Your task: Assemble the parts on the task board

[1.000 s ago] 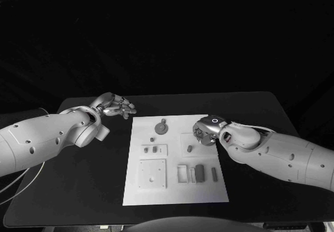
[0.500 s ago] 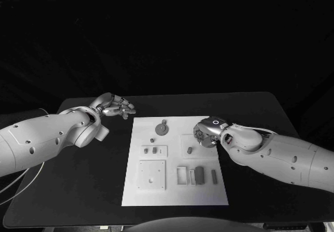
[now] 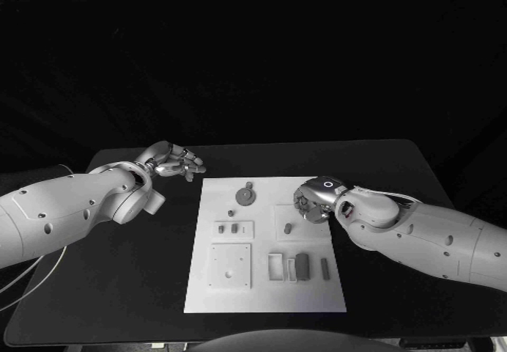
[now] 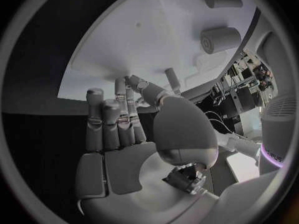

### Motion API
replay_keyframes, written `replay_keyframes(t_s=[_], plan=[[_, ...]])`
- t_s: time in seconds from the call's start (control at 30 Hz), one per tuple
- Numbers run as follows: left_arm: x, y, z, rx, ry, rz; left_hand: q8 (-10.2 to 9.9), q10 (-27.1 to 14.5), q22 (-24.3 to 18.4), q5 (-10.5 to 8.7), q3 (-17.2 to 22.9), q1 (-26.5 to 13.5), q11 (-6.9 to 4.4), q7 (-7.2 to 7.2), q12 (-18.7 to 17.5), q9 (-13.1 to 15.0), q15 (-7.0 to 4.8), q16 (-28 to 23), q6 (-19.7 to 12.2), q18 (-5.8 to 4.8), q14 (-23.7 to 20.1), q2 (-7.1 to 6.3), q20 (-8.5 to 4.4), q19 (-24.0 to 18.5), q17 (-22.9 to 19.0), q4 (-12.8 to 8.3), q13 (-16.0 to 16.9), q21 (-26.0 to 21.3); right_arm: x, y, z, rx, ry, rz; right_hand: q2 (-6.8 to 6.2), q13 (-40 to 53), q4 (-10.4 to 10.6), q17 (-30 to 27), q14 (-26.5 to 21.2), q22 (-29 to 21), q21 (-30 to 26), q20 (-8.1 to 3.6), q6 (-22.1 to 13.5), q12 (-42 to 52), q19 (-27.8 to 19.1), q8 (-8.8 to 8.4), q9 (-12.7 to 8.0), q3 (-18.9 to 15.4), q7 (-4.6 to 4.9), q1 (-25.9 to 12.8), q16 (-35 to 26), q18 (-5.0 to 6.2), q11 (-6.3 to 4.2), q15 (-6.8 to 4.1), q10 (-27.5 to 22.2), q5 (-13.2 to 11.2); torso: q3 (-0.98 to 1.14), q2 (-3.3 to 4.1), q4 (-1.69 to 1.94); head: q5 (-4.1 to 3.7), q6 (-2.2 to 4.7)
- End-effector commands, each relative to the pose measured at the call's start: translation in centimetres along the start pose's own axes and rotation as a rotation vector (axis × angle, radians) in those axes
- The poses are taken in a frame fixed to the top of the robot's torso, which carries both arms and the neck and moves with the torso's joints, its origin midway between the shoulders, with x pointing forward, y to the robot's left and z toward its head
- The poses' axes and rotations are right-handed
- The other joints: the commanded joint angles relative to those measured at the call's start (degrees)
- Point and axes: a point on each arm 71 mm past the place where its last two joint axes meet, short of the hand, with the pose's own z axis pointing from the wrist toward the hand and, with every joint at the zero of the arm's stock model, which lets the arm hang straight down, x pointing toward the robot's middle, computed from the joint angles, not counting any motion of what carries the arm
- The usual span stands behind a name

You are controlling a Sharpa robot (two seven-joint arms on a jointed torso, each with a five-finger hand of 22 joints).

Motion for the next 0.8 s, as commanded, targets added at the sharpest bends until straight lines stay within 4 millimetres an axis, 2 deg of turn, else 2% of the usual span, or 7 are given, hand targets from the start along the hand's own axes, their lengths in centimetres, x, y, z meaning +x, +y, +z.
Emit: replay_keyframes(t_s=[0.03,0.53,0.8], plan=[[0.2,-0.1,0.1,0.003,0.015,-0.009,0.2,0.1,0.1,-0.06,-0.4,0.5,0.09,-0.03,-0.3,-0.1,0.06,-0.3,-0.3,0.85,0.3,0.24,0.04,0.2,0.1,0.0,-0.1,-0.4,-0.3,0.1,0.2,-0.01,0.011,0.021,0.6,0.1,-0.1,0.1,0.1,0.1,0.0,-0.35,0.4,-0.3,-0.1,0.16,0.1,0.4,-0.12,-0.1,-0.3,3.54,0.06,-0.29,0.3,0.2,-0.03,0.0,0.04,0.02,0.0],[0.1,0.0,0.1,-0.004,0.018,-0.009,0.2,-0.1,0.1,-0.05,-0.4,0.6,0.19,-0.02,-0.6,-0.1,0.07,-0.4,-0.3,0.83,0.3,0.22,0.04,0.2,0.2,0.0,-0.2,-0.5,-2.5,-0.1,-0.1,-0.01,0.034,0.101,0.79,0.2,-0.1,0.1,0.0,0.0,-0.2,-0.32,0.3,-0.5,-0.3,0.06,0.1,0.5,-0.07,-0.3,-0.4,3.54,0.1,-0.26,0.2,0.0,-0.03,-0.01,-0.01,0.02,0.02],[0.2,-0.1,0.1,-0.003,0.017,-0.009,0.2,-0.1,0.1,-0.05,-0.4,0.6,0.24,-0.01,-0.7,-0.2,0.07,-0.5,-0.3,0.82,0.3,0.21,0.04,0.2,0.3,0.0,-0.2,-0.5,-3.9,0.5,-0.1,-0.03,0.017,0.109,0.85,0.2,-0.1,0.1,-0.1,0.1,-0.2,-0.3,0.3,-0.6,-0.3,0.03,0.1,0.5,-0.06,-0.4,-0.5,3.54,0.11,-0.25,0.2,-0.1,-0.03,-0.01,0.0,0.15,0.0]])
